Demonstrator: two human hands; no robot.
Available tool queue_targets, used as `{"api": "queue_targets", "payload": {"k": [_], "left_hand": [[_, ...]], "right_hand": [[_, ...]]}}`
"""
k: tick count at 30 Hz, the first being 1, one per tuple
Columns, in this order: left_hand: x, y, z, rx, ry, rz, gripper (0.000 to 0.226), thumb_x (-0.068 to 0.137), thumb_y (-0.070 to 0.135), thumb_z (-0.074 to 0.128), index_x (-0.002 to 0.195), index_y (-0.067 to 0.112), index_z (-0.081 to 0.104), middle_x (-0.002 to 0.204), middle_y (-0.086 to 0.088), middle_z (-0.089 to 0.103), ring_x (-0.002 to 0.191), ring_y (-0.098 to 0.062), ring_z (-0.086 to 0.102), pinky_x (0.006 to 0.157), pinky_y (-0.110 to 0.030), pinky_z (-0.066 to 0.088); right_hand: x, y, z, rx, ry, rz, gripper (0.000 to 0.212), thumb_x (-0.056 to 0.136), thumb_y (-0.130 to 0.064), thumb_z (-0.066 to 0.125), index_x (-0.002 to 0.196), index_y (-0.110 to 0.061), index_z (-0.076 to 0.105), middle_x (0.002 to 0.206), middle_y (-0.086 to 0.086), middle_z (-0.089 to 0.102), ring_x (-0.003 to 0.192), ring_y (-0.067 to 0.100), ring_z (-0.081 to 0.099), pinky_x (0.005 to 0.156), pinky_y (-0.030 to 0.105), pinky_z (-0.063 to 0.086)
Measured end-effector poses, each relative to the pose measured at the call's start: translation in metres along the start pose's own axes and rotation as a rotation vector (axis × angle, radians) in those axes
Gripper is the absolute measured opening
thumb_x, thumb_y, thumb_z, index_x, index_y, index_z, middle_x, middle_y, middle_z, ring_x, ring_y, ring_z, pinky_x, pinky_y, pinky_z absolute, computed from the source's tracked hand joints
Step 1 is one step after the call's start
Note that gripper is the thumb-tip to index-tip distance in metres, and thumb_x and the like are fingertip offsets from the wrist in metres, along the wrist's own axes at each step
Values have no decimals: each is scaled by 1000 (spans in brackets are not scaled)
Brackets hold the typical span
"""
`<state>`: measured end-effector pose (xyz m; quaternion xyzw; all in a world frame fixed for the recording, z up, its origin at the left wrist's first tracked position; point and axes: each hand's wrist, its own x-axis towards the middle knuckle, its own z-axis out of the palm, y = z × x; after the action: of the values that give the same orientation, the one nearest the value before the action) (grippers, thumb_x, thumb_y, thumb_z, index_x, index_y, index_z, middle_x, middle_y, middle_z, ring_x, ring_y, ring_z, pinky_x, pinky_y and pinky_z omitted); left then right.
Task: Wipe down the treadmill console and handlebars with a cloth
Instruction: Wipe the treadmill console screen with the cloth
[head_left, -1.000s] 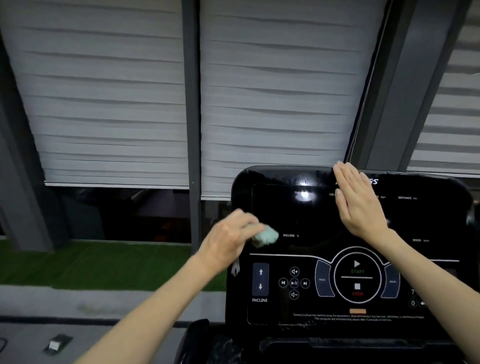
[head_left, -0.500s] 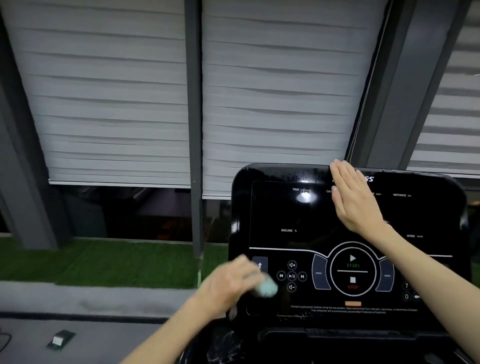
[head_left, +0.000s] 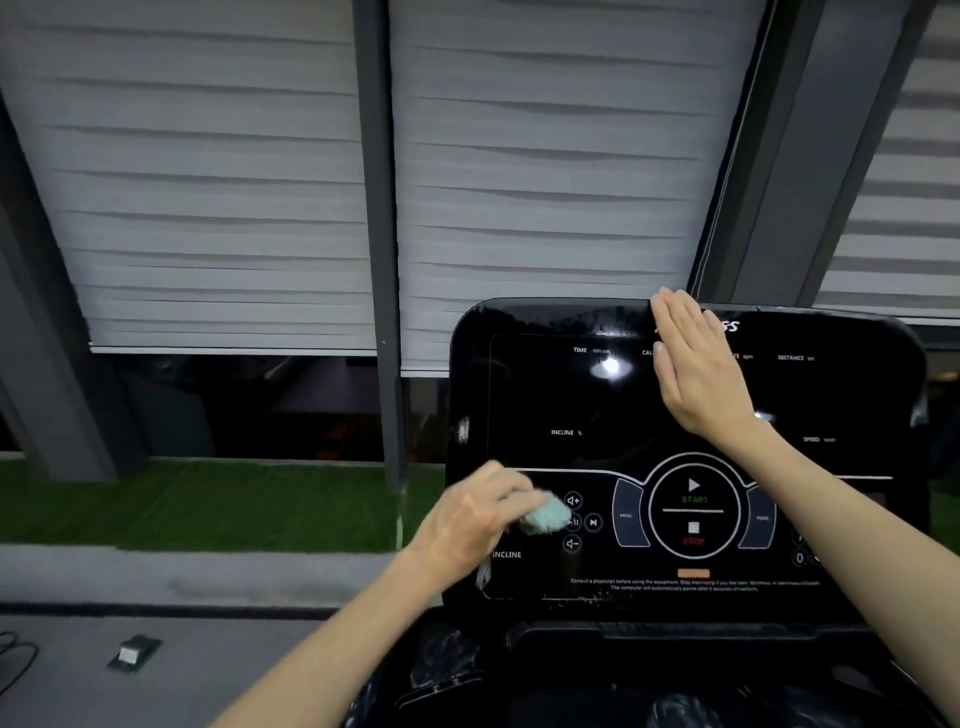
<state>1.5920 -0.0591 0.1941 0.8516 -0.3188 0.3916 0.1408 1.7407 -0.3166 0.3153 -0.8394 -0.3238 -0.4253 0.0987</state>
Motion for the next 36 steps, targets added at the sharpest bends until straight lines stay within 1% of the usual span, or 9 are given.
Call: {"api": "queue_targets", "payload": {"k": [5, 8, 10, 15, 19, 23, 26, 30, 36], "left_hand": [[-68, 31, 24, -55, -200, 76, 27, 91, 4, 56, 114, 17, 61, 97, 2, 62, 83, -11, 49, 60, -22, 50], [-52, 23, 16, 27, -259, 195, 34, 84, -1, 70, 113, 16, 62, 97, 2, 62, 80, -12, 49, 58, -22, 48], [-27, 16, 9, 82, -225, 236, 34, 81, -3, 70, 110, 13, 65, 96, 0, 63, 79, -13, 49, 57, -22, 47], [40, -4, -14, 131, -70, 158, 34, 84, -4, 49, 108, 8, 70, 95, -6, 65, 79, -19, 55, 56, -29, 53], [57, -8, -15, 99, 48, 9, 43, 75, -19, 64, 109, 7, 71, 96, -6, 65, 80, -19, 52, 55, -32, 55], [28, 4, 1, 53, 61, -15, 44, 77, -16, 67, 113, 10, 67, 95, -4, 64, 79, -18, 52, 58, -30, 55], [-4, 15, 15, 10, 10, 0, 43, 79, -11, 68, 114, 13, 63, 95, -3, 63, 78, -16, 53, 56, -29, 53], [-40, 33, 29, -28, -163, 84, 39, 80, -7, 69, 114, 13, 63, 96, 0, 61, 79, -11, 48, 58, -22, 50], [-18, 25, 23, 71, -246, 190, 50, 70, -10, 78, 111, 15, 64, 97, 0, 60, 81, -11, 46, 54, -21, 47]], "right_hand": [[0, 1, 0, -5, 4, -14, 53, 100, -22, 26, 148, 0, 29, 154, 17, 31, 144, 29, 24, 118, 43, 17], [1, 0, 0, -3, 7, -13, 52, 100, -21, 26, 148, 0, 29, 154, 17, 31, 144, 29, 24, 118, 45, 18], [1, -1, -1, 1, 4, -15, 52, 100, -21, 26, 148, 0, 29, 153, 18, 31, 144, 31, 24, 117, 45, 19], [0, -2, -2, 1, 2, -13, 52, 100, -21, 25, 148, 0, 28, 154, 18, 30, 144, 31, 24, 117, 46, 19], [0, -2, -3, -7, -8, -1, 52, 101, -22, 25, 148, -1, 27, 154, 17, 29, 145, 30, 22, 118, 42, 15], [0, -3, -4, -7, -16, 11, 53, 100, -22, 26, 149, -1, 26, 155, 17, 28, 145, 29, 21, 118, 38, 11], [0, -5, -4, -1, -4, 7, 53, 100, -21, 26, 148, 0, 27, 154, 18, 29, 144, 31, 23, 117, 39, 13], [0, -5, -2, 1, -2, 13, 53, 99, -21, 25, 148, 1, 27, 154, 18, 30, 144, 32, 23, 116, 44, 18], [-1, -8, -5, -24, -25, 37, 53, 100, -21, 24, 148, 1, 26, 154, 18, 29, 144, 33, 23, 116, 45, 18]]}}
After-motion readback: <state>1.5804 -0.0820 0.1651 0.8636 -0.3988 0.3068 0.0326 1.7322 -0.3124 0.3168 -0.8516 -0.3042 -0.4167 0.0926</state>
